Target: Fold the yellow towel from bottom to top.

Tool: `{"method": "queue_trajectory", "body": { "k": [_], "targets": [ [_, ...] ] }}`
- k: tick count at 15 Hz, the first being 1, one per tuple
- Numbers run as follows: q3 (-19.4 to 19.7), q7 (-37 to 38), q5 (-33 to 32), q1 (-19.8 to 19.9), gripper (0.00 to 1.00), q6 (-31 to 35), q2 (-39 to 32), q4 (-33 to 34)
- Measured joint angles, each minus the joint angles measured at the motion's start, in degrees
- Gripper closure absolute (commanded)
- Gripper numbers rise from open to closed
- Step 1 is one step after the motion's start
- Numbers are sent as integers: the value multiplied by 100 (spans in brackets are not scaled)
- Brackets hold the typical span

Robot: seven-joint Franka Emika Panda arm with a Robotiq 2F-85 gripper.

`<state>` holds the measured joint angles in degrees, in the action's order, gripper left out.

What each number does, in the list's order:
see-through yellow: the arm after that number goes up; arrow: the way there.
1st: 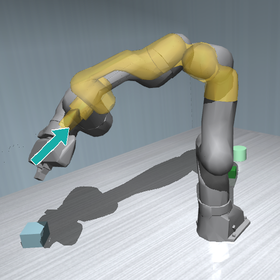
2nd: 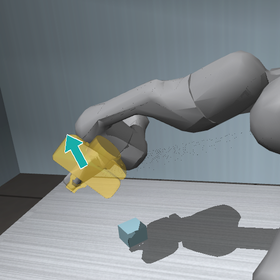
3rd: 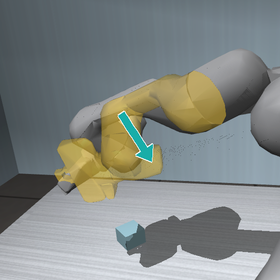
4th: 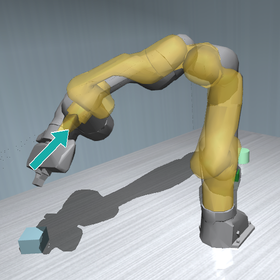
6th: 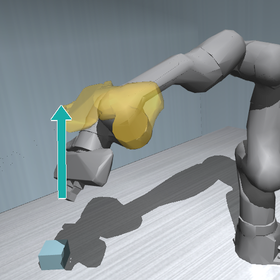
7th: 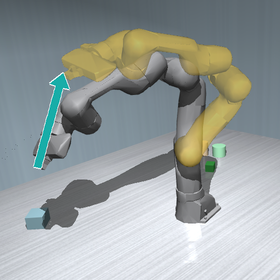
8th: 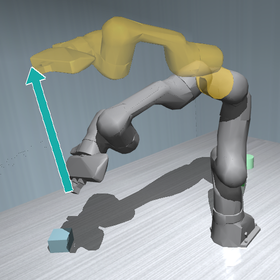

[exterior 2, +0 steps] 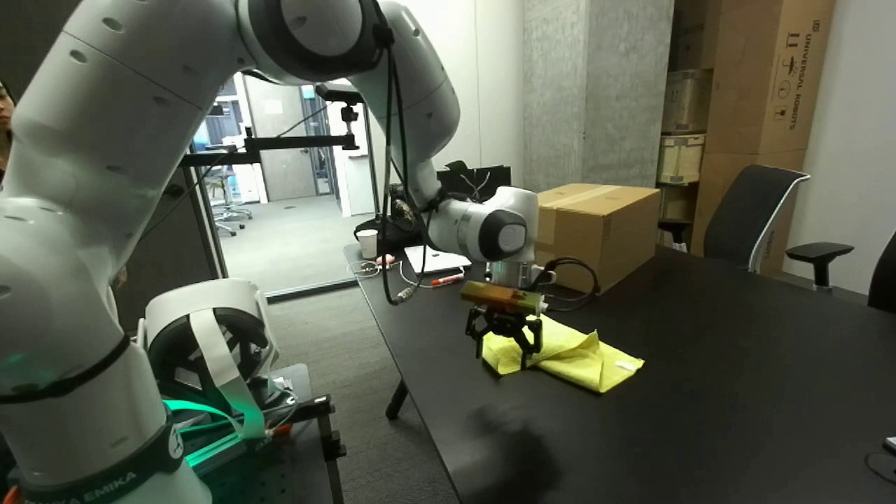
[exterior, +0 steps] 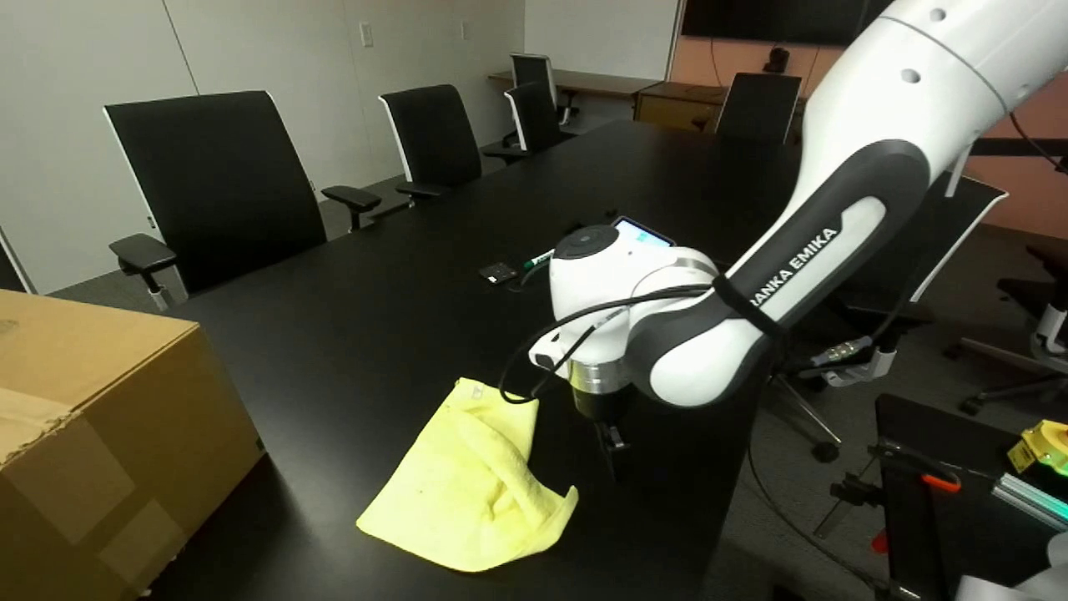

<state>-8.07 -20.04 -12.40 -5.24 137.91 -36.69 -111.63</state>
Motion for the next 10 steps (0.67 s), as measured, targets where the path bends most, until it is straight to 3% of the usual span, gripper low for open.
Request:
{"method": "queue_trajectory", "body": {
  "k": [4,7,10],
  "targets": [
    [-519,-820,398,441,0,440,483,-847],
    [-883,-1463,842,729,0,440,623,-981],
    [-1003,-1754,1085,775,0,438,632,-948]
  ]
}}
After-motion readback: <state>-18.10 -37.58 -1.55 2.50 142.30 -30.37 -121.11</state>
